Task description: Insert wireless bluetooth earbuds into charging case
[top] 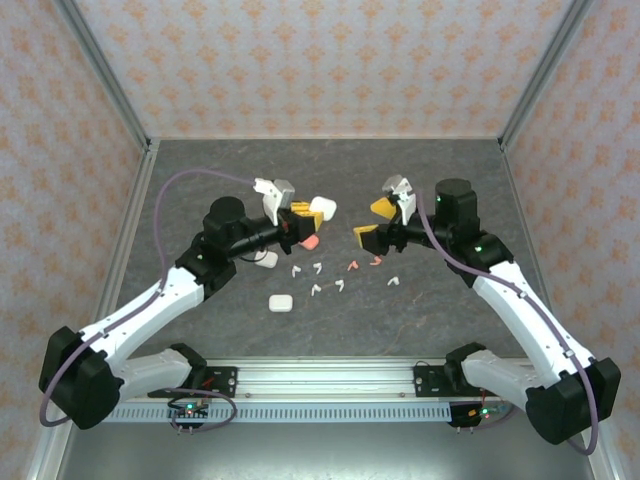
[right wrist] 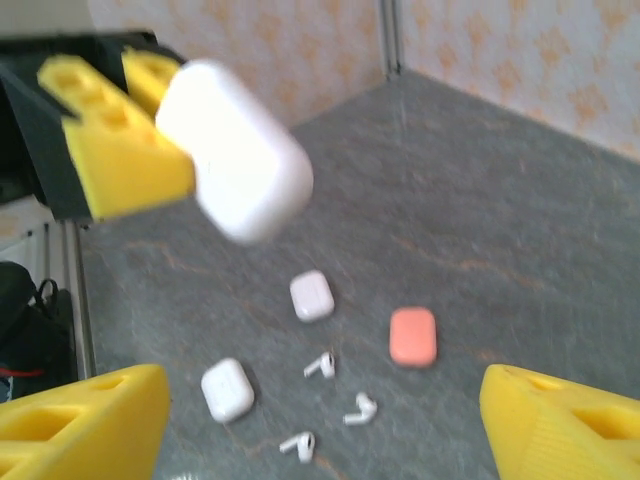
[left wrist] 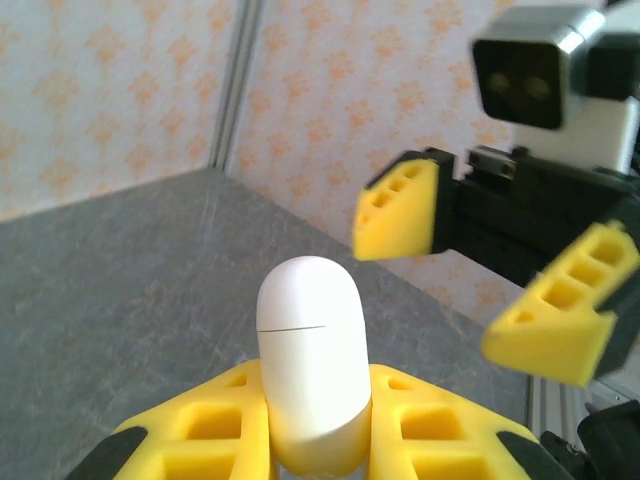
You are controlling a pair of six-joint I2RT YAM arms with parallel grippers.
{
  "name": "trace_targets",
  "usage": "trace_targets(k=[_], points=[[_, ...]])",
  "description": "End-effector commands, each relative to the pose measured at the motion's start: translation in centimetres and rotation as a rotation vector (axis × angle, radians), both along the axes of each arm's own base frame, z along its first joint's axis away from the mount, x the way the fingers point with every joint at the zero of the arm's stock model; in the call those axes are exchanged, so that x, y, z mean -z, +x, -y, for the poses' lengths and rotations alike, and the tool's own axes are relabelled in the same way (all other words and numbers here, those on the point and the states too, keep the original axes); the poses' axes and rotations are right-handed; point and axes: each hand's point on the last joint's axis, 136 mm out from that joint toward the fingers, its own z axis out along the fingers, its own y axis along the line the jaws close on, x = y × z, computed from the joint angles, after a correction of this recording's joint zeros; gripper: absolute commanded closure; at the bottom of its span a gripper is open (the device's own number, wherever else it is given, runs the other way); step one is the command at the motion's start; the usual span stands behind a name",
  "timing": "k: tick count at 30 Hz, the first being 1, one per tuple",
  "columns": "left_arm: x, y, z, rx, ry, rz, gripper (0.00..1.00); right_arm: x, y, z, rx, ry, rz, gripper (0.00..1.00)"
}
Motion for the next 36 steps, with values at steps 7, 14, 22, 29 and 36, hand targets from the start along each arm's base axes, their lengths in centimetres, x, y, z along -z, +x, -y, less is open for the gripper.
trace_targets(k=[7, 14, 22, 29, 36], points=[[-3.1, -2.3, 1.3, 0.082, 0.05, 0.265, 1.0, -4.1, -0.4, -3.1, -0.145, 0.055, 0.152, 0.2], [-3.0, -2.7, 1.5, 0.105, 0.07, 0.27, 1.0, -4.8, 0.4, -3.7, -0.156, 0.059, 0.175, 0.23], [-2.8, -2.8, 1.8, 0.122, 0.077, 0.267, 1.0, -4.6, 1.7, -4.0, -0.138, 0.026, 0.168, 0.27], [-2.5, -2.8, 1.8, 0.125, 0.087, 0.265, 1.0, -4.8, 2.5, -4.0, -0.129, -0.012, 0.173, 0.27], [-2.3, -2.8, 1.8, 0.125, 0.097, 0.264, 1.0, -4.9, 3.0, -3.8, -0.115, -0.027, 0.154, 0.26]])
